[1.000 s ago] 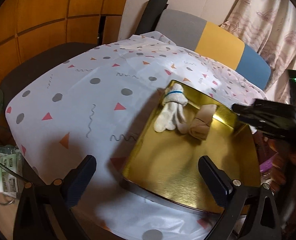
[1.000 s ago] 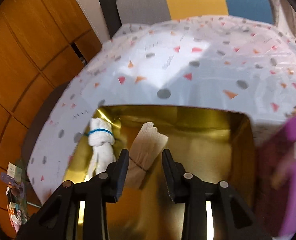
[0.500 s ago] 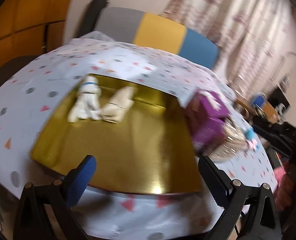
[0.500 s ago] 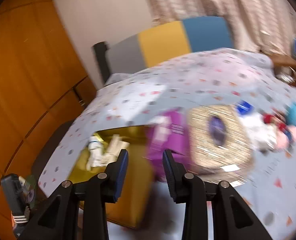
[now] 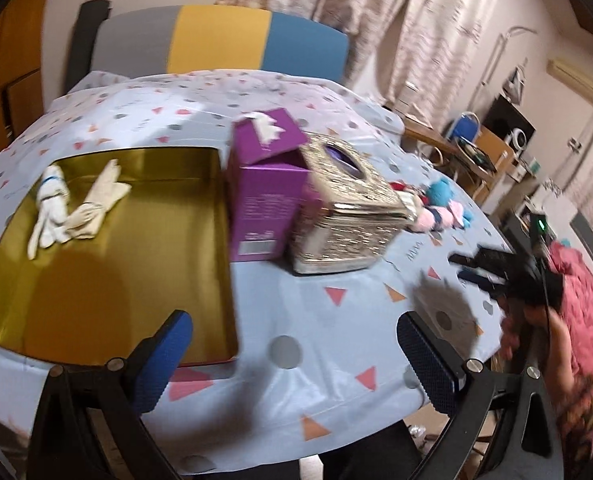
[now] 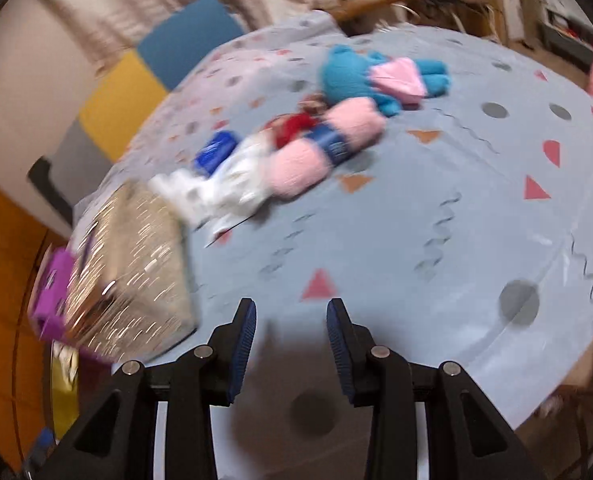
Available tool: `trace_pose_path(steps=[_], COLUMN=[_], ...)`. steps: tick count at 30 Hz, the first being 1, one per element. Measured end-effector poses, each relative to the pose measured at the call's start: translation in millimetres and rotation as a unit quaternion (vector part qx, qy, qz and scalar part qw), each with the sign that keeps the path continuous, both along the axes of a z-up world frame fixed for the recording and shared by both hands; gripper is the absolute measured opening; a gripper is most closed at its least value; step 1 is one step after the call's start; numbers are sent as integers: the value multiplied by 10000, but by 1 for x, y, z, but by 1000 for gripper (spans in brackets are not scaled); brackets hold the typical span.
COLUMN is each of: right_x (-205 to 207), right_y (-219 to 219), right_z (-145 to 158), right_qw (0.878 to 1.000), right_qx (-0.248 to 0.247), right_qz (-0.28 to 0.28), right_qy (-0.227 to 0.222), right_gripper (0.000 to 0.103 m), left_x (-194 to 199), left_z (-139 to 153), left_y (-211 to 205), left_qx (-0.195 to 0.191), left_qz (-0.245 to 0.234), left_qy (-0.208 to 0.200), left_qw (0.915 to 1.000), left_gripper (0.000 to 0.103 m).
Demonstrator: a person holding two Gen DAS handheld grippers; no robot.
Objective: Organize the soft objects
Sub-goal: 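Reach the right tool back to the pile and grasp the pink fuzzy sock, then grasp the red face-printed sock with the left tool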
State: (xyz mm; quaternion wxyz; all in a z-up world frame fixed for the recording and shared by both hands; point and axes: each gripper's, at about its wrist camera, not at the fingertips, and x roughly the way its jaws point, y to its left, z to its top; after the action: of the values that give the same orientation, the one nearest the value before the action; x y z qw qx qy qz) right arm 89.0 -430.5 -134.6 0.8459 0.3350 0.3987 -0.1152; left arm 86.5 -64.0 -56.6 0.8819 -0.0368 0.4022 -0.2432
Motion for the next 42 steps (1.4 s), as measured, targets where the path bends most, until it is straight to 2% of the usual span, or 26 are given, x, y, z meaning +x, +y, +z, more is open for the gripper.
trace_pose_path(steps=[5, 9, 15, 18, 20, 24, 31, 34, 42], right_x=[35, 73, 114, 123, 125, 117, 68, 54, 15], right_y=[-54, -78, -90, -92, -89, -87, -94, -98, -117], right_z=[3, 3, -16, -27, -27, -27, -27, -28, -37], right_qw=[9966, 9936, 9883, 9875, 9905, 9956, 9960, 9964, 9929], right_qx=[402, 611, 677, 752, 594, 525, 635, 566, 266], right_qz=[-707, -948, -1337, -1364, -1234, -762, -496, -465, -616], right_qy=[-112, -71, 293, 240, 111, -144, -377, -432, -987], right_gripper=[40, 41, 41, 44, 44, 39, 38, 38, 38], left_x=[2, 4, 10, 12, 13, 14, 14, 12, 26], left_z=[0, 1, -2, -3, -3, -1, 9, 15, 41], left_y=[-19, -23, -26, -30, -35, -50, -85, -102, -165], left_qx=[48, 87, 211, 260, 264, 261, 246, 246, 397], left_qz=[-106, -42, -16, -31, -95, -241, -591, -745, -1008], left_qy=[11, 47, 101, 96, 116, 95, 54, 47, 41], left_qw=[9999, 9999, 9997, 9996, 9995, 9993, 9979, 9969, 9941], left_gripper=[103, 103, 103, 103, 103, 103, 103, 103, 103])
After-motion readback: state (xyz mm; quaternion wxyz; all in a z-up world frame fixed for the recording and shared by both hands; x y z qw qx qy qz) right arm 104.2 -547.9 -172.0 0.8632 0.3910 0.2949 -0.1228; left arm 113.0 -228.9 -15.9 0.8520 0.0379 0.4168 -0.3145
